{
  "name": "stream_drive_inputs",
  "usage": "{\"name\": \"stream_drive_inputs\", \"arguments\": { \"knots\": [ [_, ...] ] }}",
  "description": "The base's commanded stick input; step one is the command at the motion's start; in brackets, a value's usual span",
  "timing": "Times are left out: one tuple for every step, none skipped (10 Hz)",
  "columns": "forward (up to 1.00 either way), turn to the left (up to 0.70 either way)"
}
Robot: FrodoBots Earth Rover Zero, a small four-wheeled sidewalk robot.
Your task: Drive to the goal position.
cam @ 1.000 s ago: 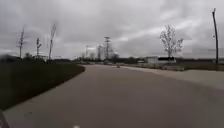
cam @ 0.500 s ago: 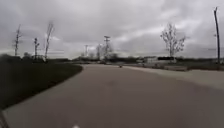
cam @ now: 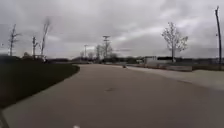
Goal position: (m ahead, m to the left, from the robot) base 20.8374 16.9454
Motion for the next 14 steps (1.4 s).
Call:
{"name": "stream_drive_inputs", "arguments": {
  "knots": [
    [1.00,0.00],
    [1.00,0.02],
    [1.00,0.40],
    [1.00,0.40],
    [1.00,0.39],
    [1.00,0.00],
    [1.00,0.00],
    [1.00,0.00],
    [1.00,0.00],
    [1.00,0.00],
    [1.00,0.00],
    [1.00,0.00],
    [1.00,0.00],
    [1.00,0.00]
  ]
}}
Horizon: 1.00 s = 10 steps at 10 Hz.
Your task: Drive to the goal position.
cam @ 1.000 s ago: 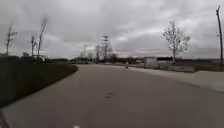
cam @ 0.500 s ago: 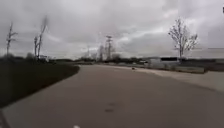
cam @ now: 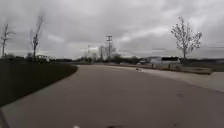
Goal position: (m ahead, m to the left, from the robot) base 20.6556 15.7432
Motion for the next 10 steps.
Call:
{"name": "stream_drive_inputs", "arguments": {
  "knots": [
    [1.00,0.00],
    [1.00,0.00],
    [1.00,0.00],
    [1.00,0.00],
    [1.00,0.00],
    [1.00,0.00],
    [1.00,0.00],
    [1.00,0.00],
    [1.00,0.00],
    [1.00,0.00]
  ]
}}
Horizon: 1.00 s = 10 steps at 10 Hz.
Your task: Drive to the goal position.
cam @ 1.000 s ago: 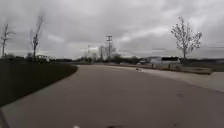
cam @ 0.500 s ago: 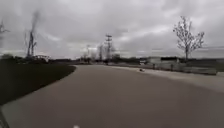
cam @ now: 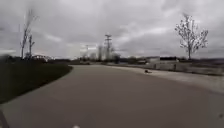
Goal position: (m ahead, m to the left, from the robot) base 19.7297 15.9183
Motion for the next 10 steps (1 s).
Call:
{"name": "stream_drive_inputs", "arguments": {
  "knots": [
    [1.00,0.11],
    [1.00,0.36],
    [1.00,0.40],
    [1.00,0.40],
    [1.00,0.40],
    [1.00,0.23],
    [1.00,0.00],
    [1.00,0.00],
    [1.00,0.00],
    [1.00,0.00]
  ]
}}
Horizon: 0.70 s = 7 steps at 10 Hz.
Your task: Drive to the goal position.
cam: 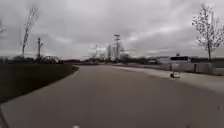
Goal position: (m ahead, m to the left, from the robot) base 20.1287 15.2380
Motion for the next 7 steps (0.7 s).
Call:
{"name": "stream_drive_inputs", "arguments": {
  "knots": [
    [1.00,0.12],
    [1.00,0.38],
    [1.00,0.06],
    [1.00,0.00],
    [1.00,0.00],
    [1.00,0.00],
    [1.00,0.00]
  ]
}}
